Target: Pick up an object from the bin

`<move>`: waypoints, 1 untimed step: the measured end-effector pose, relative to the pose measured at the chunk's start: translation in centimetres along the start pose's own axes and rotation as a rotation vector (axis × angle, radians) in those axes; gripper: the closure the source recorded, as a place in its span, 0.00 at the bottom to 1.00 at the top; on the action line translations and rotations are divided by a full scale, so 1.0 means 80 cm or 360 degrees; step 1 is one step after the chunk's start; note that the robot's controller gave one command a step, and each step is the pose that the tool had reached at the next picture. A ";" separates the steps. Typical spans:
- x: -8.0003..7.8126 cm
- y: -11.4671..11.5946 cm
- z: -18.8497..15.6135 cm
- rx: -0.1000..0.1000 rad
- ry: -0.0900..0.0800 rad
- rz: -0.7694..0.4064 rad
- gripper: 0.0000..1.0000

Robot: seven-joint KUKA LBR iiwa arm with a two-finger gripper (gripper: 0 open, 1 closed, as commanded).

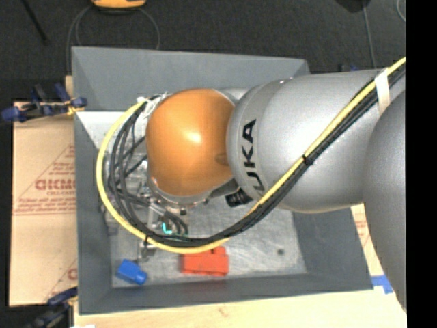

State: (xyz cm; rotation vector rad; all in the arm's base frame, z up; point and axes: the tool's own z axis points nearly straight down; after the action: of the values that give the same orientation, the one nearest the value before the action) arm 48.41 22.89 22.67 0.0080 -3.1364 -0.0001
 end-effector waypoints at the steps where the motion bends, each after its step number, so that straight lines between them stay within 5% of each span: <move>1: 0.009 0.010 0.193 -0.0009 -0.0021 0.0047 0.00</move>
Offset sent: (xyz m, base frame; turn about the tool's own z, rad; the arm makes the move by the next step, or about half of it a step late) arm -0.0108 0.0070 -0.1567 0.0320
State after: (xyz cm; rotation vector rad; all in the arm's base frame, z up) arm 47.64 23.67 7.20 -0.0383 -3.1496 -0.0088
